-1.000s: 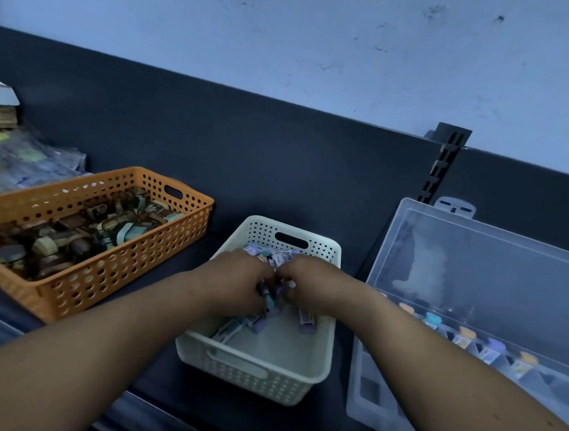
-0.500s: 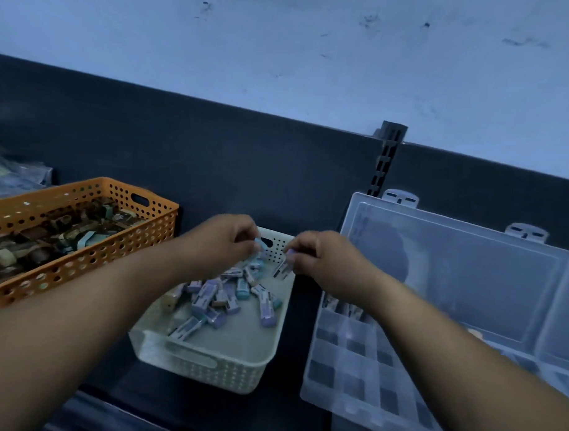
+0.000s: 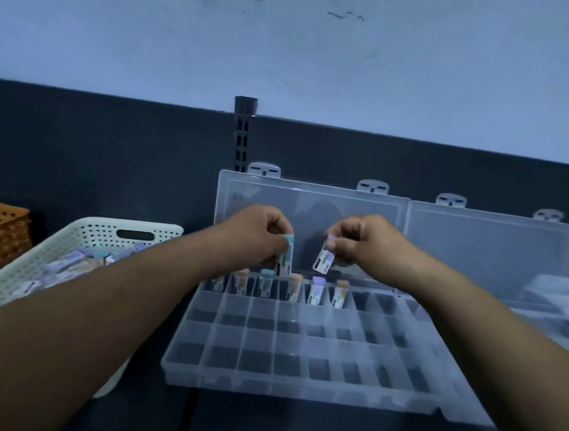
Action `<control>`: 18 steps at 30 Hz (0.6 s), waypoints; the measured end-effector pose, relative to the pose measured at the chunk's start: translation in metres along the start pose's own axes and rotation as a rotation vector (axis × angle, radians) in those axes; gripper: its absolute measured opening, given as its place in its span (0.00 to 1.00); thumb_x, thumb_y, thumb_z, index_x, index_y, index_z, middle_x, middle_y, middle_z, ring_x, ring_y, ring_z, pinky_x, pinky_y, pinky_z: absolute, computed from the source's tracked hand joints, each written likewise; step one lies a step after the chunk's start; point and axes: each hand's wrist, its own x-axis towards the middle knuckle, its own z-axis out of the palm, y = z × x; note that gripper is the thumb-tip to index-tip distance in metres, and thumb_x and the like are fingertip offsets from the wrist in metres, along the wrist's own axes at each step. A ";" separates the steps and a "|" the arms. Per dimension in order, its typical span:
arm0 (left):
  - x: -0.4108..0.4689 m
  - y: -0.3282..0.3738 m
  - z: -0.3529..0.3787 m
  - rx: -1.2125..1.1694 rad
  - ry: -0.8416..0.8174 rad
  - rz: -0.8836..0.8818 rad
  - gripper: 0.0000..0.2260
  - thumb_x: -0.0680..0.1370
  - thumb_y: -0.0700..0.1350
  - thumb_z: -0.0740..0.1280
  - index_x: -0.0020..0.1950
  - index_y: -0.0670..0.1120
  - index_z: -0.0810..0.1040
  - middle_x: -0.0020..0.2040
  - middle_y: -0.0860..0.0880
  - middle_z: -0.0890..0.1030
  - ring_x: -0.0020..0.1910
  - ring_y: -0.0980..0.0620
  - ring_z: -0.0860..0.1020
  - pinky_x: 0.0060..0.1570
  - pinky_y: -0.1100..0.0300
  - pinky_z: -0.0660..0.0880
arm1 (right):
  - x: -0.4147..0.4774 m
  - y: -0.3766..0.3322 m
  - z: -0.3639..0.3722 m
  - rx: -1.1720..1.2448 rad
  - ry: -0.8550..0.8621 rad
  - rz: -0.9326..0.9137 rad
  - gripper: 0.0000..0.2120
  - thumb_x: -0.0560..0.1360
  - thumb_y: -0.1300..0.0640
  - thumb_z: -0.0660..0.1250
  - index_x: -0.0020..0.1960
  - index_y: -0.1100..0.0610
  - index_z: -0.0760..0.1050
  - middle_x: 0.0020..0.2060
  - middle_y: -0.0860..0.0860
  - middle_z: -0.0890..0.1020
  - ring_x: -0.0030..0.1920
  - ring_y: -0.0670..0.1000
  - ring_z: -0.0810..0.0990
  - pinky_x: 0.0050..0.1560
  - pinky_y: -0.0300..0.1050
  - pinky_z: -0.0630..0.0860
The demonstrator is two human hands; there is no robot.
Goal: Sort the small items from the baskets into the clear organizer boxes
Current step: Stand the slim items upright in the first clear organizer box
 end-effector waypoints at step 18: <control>0.063 0.038 0.139 0.283 -0.071 0.109 0.05 0.74 0.38 0.68 0.46 0.46 0.81 0.38 0.52 0.80 0.38 0.53 0.78 0.43 0.59 0.76 | -0.033 0.115 -0.059 -0.298 -0.003 0.117 0.07 0.74 0.59 0.69 0.38 0.52 0.77 0.36 0.49 0.81 0.38 0.50 0.79 0.41 0.42 0.74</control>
